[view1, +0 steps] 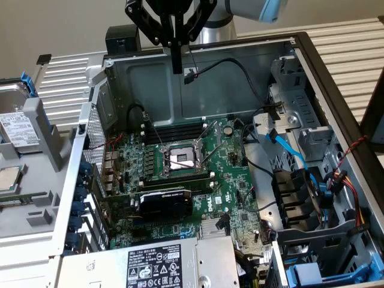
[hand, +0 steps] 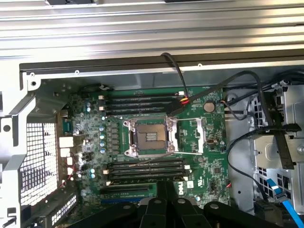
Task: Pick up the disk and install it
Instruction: 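Reach for the disk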
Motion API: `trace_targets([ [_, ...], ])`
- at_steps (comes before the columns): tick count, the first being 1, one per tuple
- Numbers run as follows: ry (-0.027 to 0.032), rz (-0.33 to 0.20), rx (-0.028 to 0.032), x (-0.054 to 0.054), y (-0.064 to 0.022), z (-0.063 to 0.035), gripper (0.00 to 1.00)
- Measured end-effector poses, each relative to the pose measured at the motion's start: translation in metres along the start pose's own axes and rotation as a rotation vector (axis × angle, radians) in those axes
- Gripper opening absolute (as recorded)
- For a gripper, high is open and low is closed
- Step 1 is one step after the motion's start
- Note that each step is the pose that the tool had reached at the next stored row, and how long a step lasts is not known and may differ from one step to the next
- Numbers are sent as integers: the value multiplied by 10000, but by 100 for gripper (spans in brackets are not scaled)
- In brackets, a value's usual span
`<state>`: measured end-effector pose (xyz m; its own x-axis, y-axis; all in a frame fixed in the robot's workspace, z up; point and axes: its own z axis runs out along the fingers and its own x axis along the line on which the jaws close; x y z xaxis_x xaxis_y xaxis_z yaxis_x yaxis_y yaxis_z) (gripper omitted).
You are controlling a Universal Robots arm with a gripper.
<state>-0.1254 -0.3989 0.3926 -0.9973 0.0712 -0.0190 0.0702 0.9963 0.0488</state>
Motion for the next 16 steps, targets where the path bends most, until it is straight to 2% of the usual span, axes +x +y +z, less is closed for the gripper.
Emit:
trace_targets([
  [4,-2,0,0,99,-9,-2,11],
  [10,8,0,0,190,-18,-1,11],
  [13,103,26,8,217,-21,9,11],
  [16,131,75,12,242,-31,17,11],
])
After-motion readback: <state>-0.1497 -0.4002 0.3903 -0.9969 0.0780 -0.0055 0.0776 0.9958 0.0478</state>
